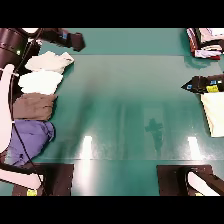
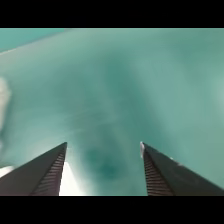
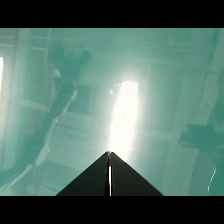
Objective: Fold the shirts.
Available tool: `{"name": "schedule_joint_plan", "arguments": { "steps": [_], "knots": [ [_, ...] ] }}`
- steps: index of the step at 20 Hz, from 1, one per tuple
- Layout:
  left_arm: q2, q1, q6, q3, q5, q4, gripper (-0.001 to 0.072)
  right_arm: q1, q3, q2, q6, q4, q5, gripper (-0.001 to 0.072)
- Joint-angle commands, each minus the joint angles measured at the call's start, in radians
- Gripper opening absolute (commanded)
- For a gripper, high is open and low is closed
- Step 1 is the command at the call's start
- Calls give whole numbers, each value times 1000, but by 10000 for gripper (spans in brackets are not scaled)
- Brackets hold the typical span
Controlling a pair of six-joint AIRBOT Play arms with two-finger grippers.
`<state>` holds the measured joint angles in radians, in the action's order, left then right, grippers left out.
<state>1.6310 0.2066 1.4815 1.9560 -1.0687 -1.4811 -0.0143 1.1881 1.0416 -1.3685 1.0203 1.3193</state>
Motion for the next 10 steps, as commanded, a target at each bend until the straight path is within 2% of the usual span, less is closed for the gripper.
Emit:
{"name": "schedule_joint_plan", "arguments": {
  "steps": [1,5,10],
  "knots": [
    [92,-97,101,0,49,-243,550,0,0,0,-1,0,1,18],
    [241,-219,117,0,101,-233,551,0,0,0,-1,0,1,18],
    [366,-288,116,1,143,-215,552,0,0,0,-1,0,0,18]
  ]
}}
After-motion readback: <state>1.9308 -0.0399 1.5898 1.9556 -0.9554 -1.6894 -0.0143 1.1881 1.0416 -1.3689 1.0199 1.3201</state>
